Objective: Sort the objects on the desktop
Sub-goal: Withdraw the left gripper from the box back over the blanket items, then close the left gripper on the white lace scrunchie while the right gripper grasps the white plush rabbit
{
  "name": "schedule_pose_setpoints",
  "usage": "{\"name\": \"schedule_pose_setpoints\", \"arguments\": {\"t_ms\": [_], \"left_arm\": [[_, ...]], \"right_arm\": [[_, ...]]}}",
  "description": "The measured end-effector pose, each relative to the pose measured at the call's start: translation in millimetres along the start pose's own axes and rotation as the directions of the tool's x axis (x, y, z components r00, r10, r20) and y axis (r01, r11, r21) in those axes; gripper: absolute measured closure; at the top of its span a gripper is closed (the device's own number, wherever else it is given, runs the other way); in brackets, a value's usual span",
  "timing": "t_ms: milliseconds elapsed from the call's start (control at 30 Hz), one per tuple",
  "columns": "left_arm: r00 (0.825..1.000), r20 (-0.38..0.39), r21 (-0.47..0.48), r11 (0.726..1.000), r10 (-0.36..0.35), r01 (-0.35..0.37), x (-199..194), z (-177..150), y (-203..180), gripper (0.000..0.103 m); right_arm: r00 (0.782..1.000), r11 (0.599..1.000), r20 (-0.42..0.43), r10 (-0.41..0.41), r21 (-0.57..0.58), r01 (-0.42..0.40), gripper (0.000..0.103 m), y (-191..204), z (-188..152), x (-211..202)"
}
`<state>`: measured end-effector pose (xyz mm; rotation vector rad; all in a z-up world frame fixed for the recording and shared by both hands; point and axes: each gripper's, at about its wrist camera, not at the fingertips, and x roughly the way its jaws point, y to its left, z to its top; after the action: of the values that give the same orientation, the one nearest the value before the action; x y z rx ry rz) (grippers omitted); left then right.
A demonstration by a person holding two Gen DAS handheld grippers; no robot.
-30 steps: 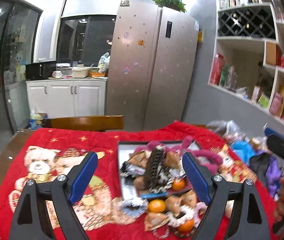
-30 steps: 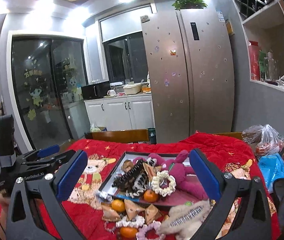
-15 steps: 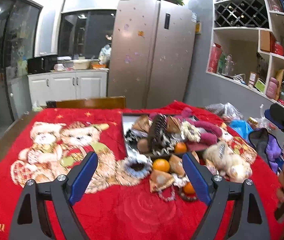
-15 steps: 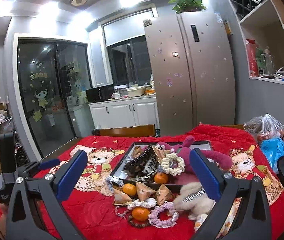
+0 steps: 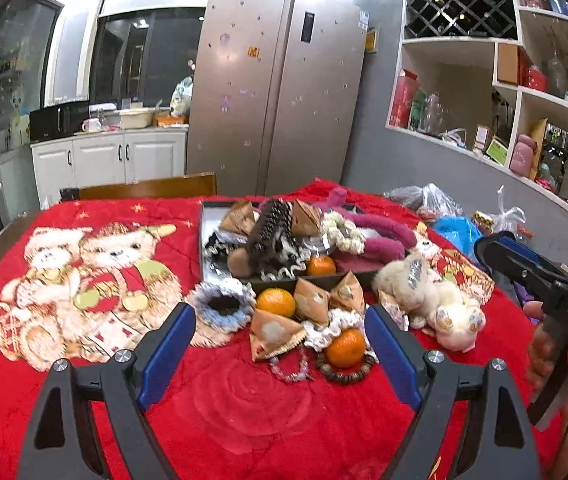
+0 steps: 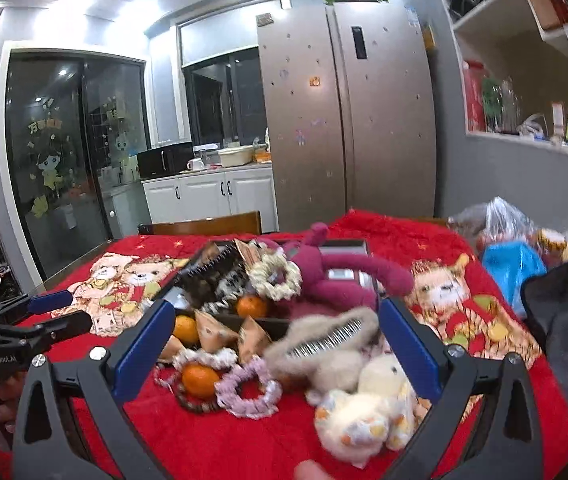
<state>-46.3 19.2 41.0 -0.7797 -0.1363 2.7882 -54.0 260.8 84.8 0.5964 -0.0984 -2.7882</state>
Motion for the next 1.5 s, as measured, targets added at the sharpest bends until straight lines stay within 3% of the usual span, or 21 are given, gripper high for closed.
{"name": "schedule_pose_setpoints", "arguments": {"t_ms": [300,467,633,733,933,1100,1233,1500], "left_arm": [[0.996,-0.09,0.045,0.999,0.005,-0.001,26.4,-17.2,-16.3,0.014],[0.991,-0.135,0.052,0.999,0.003,0.004,42.5,-20.8,-23.8,0.014],[0.986,-0.169,0.076,0.997,0.003,0.01,58.9,-22.2,-35.1,0.014],[0.985,-0.171,0.117,0.993,0.035,-0.015,68.6,-20.2,-41.7,0.014],[0.984,-0.177,0.104,0.995,0.027,-0.009,85.9,-10.1,-38.5,0.014],[0.979,-0.204,0.098,0.995,0.025,-0.005,99.4,-11.0,-36.6,0.014],[0.98,-0.2,0.104,0.994,0.003,0.019,99.8,-15.9,-36.7,0.014],[0.975,-0.215,0.119,0.989,-0.061,0.088,103.4,-13.4,-40.3,0.015]], "right_arm": [[0.988,0.999,-0.153,-0.008,0.043,0.015,0.0,-37.8,-23.5,24.4],[0.981,0.997,-0.188,-0.045,0.048,0.055,0.0,-40.6,-32.1,33.5],[0.966,0.984,-0.25,-0.062,0.146,0.101,0.001,-60.4,-39.8,46.0],[0.962,0.977,-0.267,-0.058,0.185,0.111,0.011,-70.7,-43.0,48.7],[0.945,0.979,-0.316,-0.085,0.149,0.138,0.03,-72.0,-46.5,54.6],[0.934,0.985,-0.344,-0.096,0.105,0.14,0.032,-65.8,-51.1,61.9],[0.922,0.985,-0.357,-0.151,0.025,0.171,0.032,-57.0,-54.3,66.0],[0.907,0.985,-0.41,-0.094,0.094,0.144,0.032,-63.2,-63.3,77.6]]}}
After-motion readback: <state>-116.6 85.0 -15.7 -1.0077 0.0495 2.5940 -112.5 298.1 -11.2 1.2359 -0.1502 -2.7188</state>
